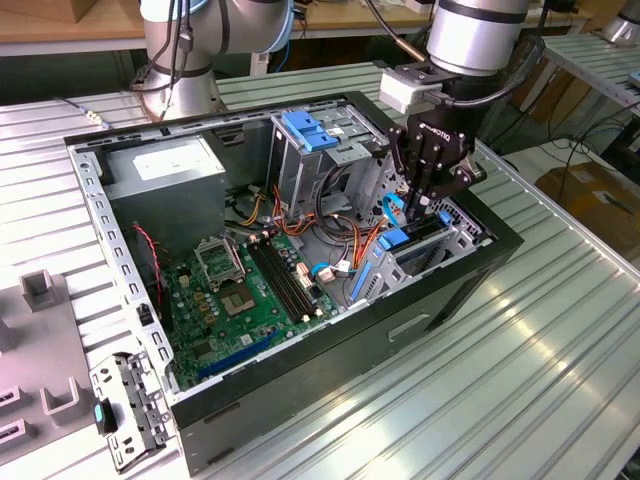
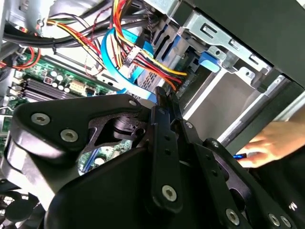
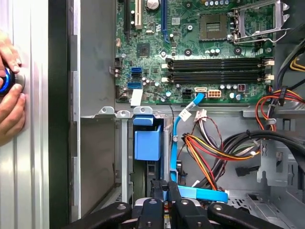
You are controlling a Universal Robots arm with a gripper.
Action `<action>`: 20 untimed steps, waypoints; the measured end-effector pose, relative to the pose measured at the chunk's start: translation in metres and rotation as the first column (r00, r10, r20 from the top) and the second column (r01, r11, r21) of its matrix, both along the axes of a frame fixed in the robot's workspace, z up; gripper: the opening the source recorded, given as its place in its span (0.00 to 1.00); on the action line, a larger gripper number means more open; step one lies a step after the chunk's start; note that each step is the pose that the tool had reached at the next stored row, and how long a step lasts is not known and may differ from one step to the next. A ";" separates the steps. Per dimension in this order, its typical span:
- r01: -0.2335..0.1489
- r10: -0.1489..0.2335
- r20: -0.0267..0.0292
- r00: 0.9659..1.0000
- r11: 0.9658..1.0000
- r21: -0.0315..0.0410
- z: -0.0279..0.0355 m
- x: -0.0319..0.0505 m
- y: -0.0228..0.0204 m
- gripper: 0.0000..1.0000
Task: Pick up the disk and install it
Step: 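Insert the second disk wire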
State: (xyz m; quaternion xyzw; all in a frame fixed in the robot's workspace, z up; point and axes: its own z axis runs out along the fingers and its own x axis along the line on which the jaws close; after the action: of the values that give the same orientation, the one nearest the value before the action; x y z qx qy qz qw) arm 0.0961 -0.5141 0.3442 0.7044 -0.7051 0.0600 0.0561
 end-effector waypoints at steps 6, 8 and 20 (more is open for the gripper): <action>0.000 0.000 0.001 1.000 1.000 0.015 0.0009 0.0000 -0.0029 0.16; 0.000 0.000 0.001 1.000 1.000 0.022 0.0028 0.0000 -0.0030 0.16; 0.000 0.000 0.001 1.000 0.999 0.050 0.0042 0.0000 -0.0154 0.16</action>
State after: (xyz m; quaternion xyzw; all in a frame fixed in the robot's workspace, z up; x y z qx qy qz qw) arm 0.0961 -0.5296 0.3485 0.7054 -0.7065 0.0427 0.0383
